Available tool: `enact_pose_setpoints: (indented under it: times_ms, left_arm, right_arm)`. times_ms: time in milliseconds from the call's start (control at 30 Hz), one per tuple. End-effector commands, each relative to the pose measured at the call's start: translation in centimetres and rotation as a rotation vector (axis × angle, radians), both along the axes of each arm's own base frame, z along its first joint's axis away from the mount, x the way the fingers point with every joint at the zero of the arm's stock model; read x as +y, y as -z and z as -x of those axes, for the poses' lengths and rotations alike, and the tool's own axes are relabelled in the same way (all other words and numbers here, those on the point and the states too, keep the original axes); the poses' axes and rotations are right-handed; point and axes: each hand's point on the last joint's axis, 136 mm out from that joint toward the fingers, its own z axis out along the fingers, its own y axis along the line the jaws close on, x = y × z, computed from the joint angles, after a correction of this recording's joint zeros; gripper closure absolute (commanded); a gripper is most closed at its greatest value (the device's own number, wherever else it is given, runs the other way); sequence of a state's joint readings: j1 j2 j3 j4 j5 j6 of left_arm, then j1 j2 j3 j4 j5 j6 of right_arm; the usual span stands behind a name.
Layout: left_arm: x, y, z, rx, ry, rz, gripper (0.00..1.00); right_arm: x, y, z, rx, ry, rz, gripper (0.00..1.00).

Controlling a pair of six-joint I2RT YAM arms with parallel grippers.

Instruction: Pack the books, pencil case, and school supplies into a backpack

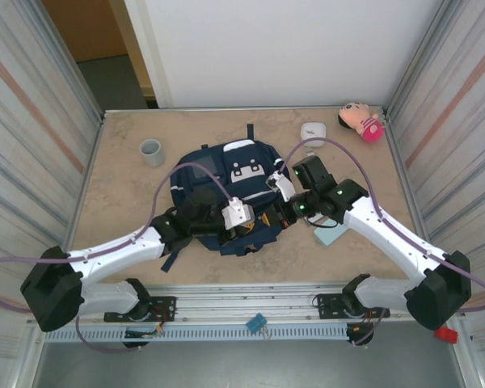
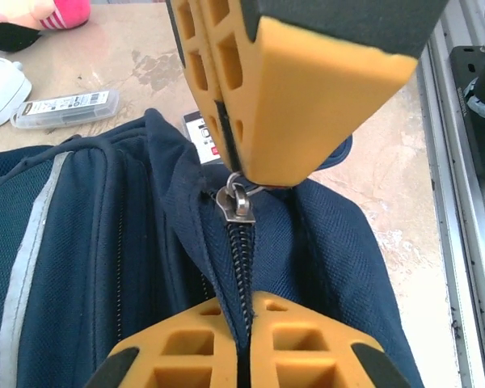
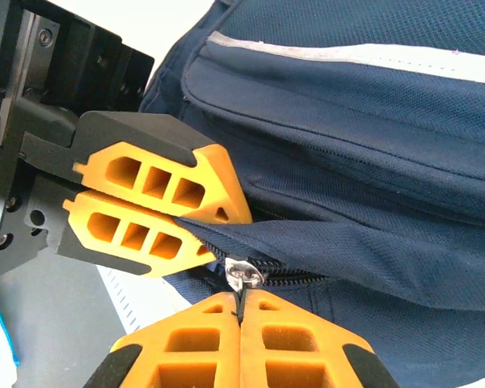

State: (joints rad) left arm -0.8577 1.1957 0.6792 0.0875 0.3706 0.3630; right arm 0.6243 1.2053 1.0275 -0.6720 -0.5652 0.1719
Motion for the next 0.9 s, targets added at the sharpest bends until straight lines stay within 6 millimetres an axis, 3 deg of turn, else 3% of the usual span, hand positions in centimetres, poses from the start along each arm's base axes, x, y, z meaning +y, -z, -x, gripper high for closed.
enact_pose_setpoints:
  times_ms: [0,333,533,600,700,800,867]
  left_arm:
    - [-0.4,-3.7,0.8,-0.078,0.058,0.131,1.0]
    - [0.3,-6.3,0.8,-0.131,0.042,0.213,1.0]
    - [0.2,-6.8,0.8,-0.139,0.046,0.225,1.0]
    - [0.2,-6.8,0.8,-0.142,0.046,0.225,1.0]
    - [0.4,-6.5,0.6,-0.14,0.037,0.211,1.0]
    - [0.9,-5.6,0.6,-0.126,0.025,0.175,1.0]
    - [1.7,-4.9,0.6,-0.116,0.007,0.154,1.0]
  right_arm:
    - [0.3,-0.3,-0.4,-0.039,0.021,-0.029,1.0]
    - [0.9,1.1,0.0,-0.003,0.02,-0.061,0.84]
    - [1.6,0.7,0.6,0.015,-0.014,-0.11,0.73]
    - [1.4,0.9,0.5,0.012,-0.006,-0.097,0.75]
    - [0.7,0.8,-0.2,-0.009,0.031,-0.079,0.91]
    - [-1.5,1.0,-1.6,-0.021,0.122,-0.046,1.0]
    - [-3.1,0.9,-2.4,-0.022,0.171,-0.045,1.0]
